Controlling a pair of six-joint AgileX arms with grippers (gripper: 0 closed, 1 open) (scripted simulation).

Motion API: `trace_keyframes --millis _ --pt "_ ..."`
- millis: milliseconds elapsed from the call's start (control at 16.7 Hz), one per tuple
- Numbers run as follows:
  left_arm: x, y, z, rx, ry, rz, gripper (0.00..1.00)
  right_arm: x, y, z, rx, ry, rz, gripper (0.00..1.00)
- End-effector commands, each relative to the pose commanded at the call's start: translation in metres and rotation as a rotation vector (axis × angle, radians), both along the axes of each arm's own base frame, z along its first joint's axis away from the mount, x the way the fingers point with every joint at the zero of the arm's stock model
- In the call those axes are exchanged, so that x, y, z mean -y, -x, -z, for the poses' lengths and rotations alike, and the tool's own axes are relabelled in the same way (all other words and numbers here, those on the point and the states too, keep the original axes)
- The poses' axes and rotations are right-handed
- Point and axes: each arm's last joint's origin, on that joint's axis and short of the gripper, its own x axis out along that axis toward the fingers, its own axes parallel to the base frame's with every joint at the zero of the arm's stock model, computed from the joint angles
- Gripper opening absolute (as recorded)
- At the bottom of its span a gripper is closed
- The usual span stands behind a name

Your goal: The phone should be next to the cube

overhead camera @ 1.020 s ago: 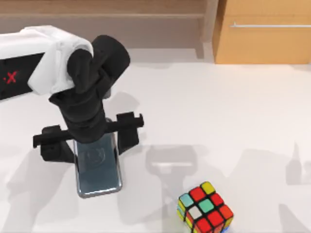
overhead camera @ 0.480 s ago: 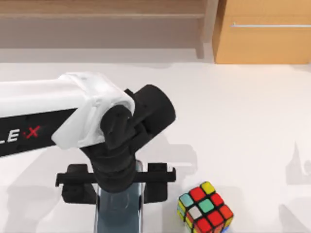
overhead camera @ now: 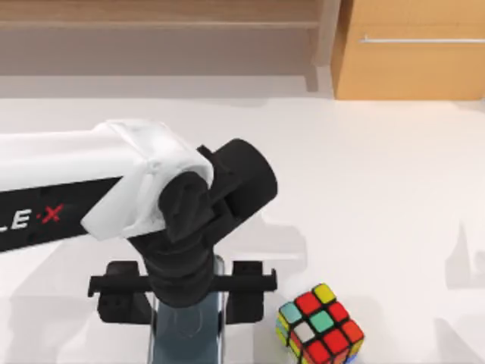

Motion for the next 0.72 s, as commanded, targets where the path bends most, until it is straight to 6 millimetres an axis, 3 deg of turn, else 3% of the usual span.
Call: trace_keyframes --millis 720 --pt "0.002 -0.004 -0.02 0.078 0.091 -0.001 0.0 0.0 0.0 0.0 0.0 0.0 0.0 1.0"
